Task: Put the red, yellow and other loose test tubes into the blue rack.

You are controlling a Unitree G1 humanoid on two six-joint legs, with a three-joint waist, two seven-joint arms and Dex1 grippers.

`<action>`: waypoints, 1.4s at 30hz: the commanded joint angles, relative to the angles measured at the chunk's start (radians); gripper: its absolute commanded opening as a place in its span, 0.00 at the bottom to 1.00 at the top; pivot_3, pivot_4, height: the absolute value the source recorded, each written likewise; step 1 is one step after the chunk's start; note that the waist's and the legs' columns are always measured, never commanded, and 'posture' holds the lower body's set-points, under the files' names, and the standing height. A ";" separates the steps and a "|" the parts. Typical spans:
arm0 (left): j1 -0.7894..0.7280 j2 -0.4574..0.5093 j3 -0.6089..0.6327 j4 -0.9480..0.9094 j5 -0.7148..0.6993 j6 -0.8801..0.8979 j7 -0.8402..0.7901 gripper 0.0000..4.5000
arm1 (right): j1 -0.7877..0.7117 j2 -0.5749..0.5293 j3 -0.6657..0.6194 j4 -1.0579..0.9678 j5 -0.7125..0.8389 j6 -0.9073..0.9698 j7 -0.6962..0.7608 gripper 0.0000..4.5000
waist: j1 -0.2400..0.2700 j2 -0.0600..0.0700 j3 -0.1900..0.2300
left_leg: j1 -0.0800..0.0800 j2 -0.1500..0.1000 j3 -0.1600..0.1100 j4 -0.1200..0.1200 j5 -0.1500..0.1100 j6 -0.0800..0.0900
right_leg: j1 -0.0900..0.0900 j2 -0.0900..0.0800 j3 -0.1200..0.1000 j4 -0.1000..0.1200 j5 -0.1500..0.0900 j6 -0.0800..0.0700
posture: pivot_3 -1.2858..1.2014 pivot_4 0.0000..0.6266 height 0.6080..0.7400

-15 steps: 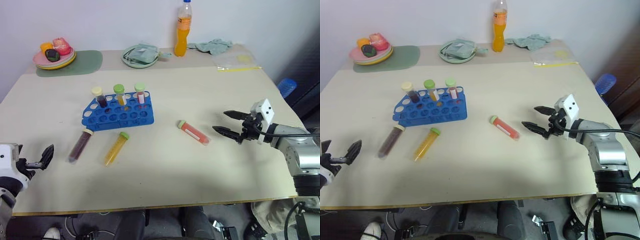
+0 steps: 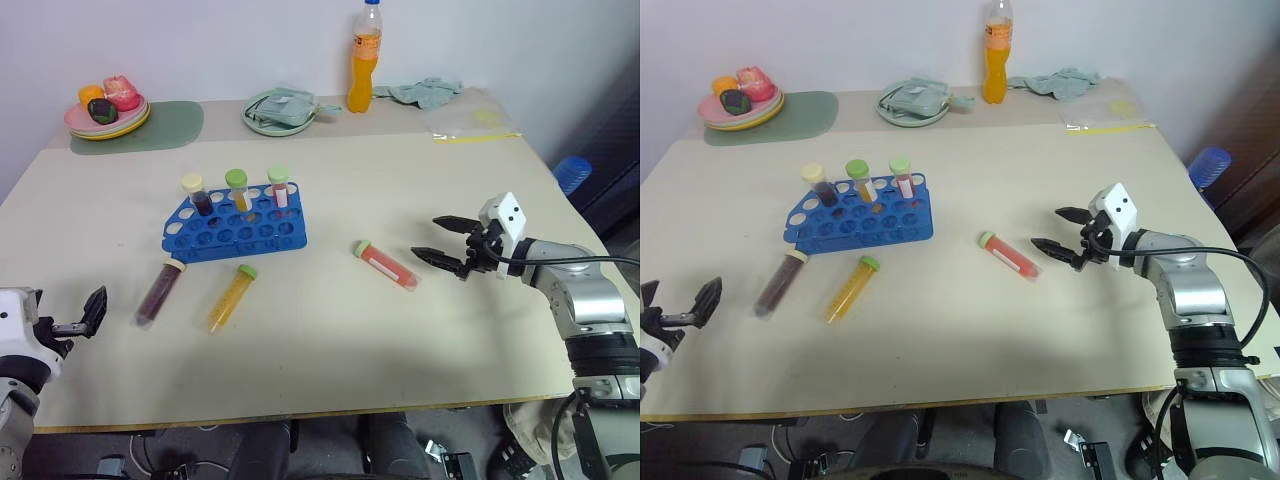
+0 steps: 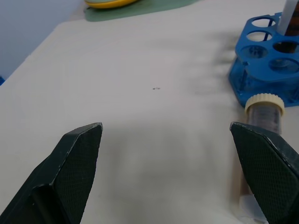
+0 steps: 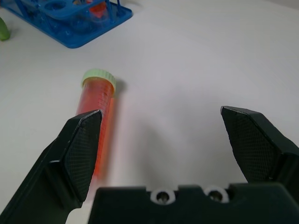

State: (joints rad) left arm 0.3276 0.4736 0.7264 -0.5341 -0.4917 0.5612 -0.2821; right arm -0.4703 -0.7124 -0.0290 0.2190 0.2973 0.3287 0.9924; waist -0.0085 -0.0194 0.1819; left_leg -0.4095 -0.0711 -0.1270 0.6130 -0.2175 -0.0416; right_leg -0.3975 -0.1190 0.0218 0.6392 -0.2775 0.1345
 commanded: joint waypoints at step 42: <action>-0.057 0.103 -0.678 -0.173 0.043 -0.186 -0.363 1.00 | -0.535 0.089 0.477 -0.107 -0.062 0.718 -0.081 0.16 | -0.006 0.003 0.002 | -0.005 -0.001 -0.001 -0.002 0.000 0.001 | -0.007 0.000 0.000 -0.001 0.001 0.001 | 0.52 0.24 1.00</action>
State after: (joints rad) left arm 0.2622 0.5906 -0.0022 -0.6695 -0.4203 0.3789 -0.6696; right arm -1.0306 -0.6086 0.5022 0.1823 0.2443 1.1928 0.9072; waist -0.0141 -0.0159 0.1836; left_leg -0.4143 -0.0726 -0.1275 0.6109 -0.2179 -0.0410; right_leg -0.4048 -0.1187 0.0223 0.6382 -0.2764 0.1356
